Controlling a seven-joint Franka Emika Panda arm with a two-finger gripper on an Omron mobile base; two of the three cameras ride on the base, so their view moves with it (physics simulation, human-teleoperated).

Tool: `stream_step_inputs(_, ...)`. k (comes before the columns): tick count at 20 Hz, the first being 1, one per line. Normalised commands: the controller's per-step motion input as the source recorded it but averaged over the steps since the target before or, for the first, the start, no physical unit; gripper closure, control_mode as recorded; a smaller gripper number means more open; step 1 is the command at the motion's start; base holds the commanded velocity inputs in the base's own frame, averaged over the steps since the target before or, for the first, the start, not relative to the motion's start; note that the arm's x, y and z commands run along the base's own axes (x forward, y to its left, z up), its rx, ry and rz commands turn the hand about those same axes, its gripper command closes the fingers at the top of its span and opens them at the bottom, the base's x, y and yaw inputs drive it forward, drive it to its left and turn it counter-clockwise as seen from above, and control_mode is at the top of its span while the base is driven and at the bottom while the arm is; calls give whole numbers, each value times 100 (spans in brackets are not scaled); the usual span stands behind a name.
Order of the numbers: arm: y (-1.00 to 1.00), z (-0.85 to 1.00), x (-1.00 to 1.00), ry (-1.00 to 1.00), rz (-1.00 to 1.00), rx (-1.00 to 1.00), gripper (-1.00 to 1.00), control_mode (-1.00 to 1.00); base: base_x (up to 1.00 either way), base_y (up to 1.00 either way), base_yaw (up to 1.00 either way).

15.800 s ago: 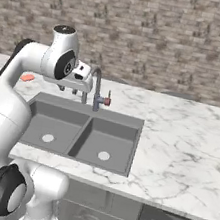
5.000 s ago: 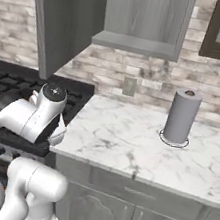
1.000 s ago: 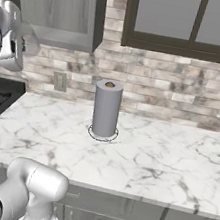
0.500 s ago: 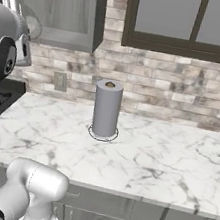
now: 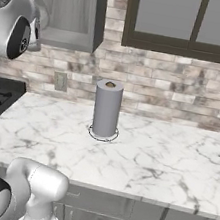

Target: Move the glass cup from next to the sink to the open cabinet. Then, move the bowl with the banana to the fridge to clear the area for faucet cleaning.

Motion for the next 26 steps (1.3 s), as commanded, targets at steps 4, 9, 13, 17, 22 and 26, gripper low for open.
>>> stream_step_inputs(4, 0, -29, 37, 11, 0, -2, 100, -100, 0, 0, 0)
stream_step_inputs(9, 5, -21, 37, 1, 0, 0, 100, -100, 0, 0, 0)
stream_step_inputs(13, 22, -16, 56, 0, 0, -2, 100, -100, 0, 0, 0)
stream_step_inputs(17, 24, -19, 58, 1, 0, -4, 100, -100, 0, 0, 0)
stream_step_inputs(22, 17, -2, 72, 9, 0, 0, 100, -100, 0, 0, 0)
stream_step_inputs(26, 8, -4, 67, 18, 0, 0, 100, -100, 0, 0, 0)
